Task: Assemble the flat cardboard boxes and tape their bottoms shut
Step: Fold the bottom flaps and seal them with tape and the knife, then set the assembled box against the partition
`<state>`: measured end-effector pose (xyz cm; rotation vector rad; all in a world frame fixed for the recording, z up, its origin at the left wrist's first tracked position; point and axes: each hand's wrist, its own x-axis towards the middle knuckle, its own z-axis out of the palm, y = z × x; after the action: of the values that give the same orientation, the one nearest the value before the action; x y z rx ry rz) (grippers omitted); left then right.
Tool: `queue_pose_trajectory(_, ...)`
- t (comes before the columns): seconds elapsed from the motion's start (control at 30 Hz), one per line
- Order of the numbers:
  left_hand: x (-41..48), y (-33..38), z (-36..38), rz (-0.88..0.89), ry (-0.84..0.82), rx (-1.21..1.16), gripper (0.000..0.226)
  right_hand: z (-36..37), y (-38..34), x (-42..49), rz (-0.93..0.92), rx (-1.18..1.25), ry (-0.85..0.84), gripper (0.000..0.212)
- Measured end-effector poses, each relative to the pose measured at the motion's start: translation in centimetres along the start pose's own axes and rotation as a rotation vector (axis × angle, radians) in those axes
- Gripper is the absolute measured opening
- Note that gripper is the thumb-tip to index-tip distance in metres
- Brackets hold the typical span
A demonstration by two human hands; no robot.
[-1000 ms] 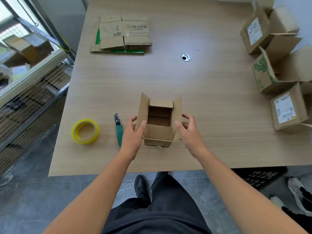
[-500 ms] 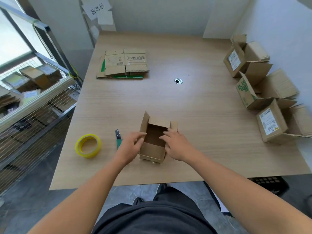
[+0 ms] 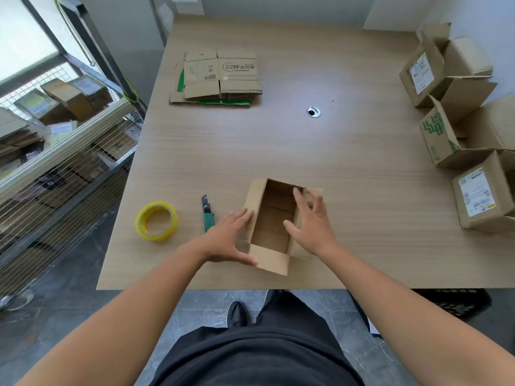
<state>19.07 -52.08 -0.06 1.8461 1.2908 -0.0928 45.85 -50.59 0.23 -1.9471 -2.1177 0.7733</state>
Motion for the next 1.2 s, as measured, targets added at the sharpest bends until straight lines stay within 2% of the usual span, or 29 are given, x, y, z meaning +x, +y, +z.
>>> queue_pose_trajectory(0.07, 0.2, 0.5, 1.5, 0.013, 0.052, 0.114, 0.140, 0.0, -0.7, 0.5, 0.064, -0.037, 0.036, 0.081)
queue_pose_trajectory(0.17, 0.9, 1.0, 3.5, 0.002, 0.188, 0.194, 0.131, -0.3, -1.6, 2.1, 0.207, -0.120, 0.060, 0.076)
queue_pose_trajectory(0.3, 1.7, 1.8, 5.1, -0.033, 0.296, 0.099, 0.110, -0.6, -1.9, 4.0, 0.401, -0.139, -0.010, 0.067)
queue_pose_trajectory(0.43, 2.4, 2.9, 6.0, -0.010, 0.372, -0.002, 0.100, -0.9, -1.3, 4.8, 0.371, -0.060, -0.038, 0.059)
queue_pose_trajectory(0.53, 4.0, 4.6, 6.4, 0.011, 0.320, -0.140, 0.112, -3.0, 0.2, 5.4, 0.310, -0.004, -0.071, 0.061)
queue_pose_trajectory(0.6, 6.4, 6.4, 5.8, 0.029, 0.307, -0.188, 0.119, -5.4, 1.8, 6.0, 0.266, 0.007, -0.031, 0.061)
queue_pose_trajectory(0.77, 16.8, 11.8, 3.2, -0.018, 0.296, -0.123, 0.105, -14.5, 9.0, 8.1, 0.192, -0.032, 0.150, 0.056)
queue_pose_trajectory(0.9, 28.3, 17.5, -0.3, -0.063, 0.321, -0.077, 0.107, -23.7, 17.4, 11.7, 0.209, -0.031, 0.282, 0.056)
queue_pose_trajectory(1.07, 44.0, 24.6, -6.5, -0.067, 0.363, 0.009, 0.108, -33.0, 26.0, 19.3, 0.179, -0.082, 0.324, 0.060)
queue_pose_trajectory(1.2, 56.0, 28.6, -12.4, -0.096, 0.380, 0.072, 0.109, -37.0, 30.9, 25.5, 0.158, -0.105, 0.344, 0.059)
